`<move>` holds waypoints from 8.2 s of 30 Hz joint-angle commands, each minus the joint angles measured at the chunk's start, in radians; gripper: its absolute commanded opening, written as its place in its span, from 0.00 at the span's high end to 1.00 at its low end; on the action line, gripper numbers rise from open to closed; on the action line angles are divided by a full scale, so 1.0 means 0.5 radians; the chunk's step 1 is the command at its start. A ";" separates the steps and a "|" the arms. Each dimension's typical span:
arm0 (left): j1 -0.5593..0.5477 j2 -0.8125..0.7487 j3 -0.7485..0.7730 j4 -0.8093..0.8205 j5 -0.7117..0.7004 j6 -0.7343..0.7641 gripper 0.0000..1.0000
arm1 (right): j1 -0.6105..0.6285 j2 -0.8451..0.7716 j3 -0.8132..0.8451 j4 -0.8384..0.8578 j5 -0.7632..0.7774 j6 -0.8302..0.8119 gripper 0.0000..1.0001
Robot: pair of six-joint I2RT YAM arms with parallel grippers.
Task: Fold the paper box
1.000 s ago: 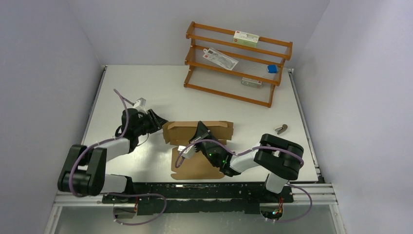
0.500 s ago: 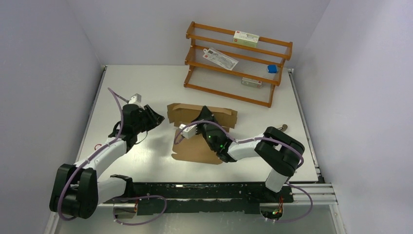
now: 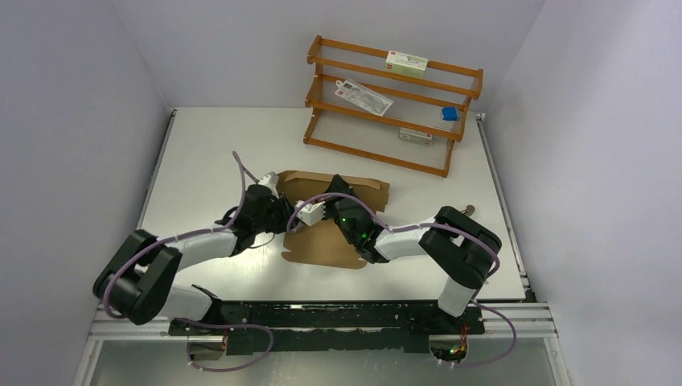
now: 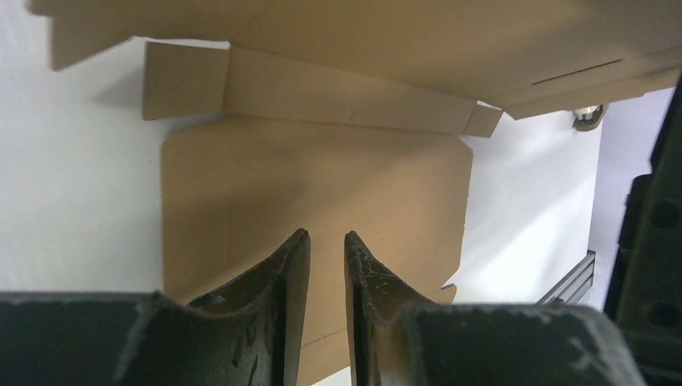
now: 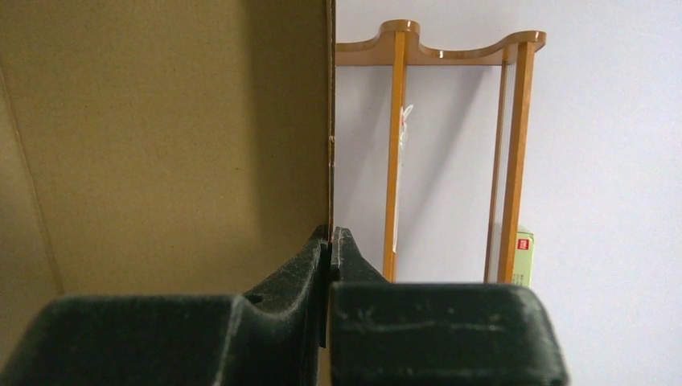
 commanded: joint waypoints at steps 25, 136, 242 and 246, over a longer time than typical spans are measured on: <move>-0.182 0.576 -0.115 0.433 -0.213 -0.062 0.87 | 0.332 -0.396 -0.137 -0.579 0.047 0.536 1.00; -0.079 -0.111 -0.349 0.341 -0.494 0.007 0.67 | 0.127 -0.300 0.521 -1.645 0.170 1.443 1.00; 0.701 1.071 0.807 1.202 1.138 0.400 0.73 | -0.362 0.144 0.317 -0.780 -0.644 0.243 1.00; 0.712 1.100 0.841 1.142 1.216 0.387 0.74 | -0.360 0.164 0.315 -0.732 -0.667 0.266 1.00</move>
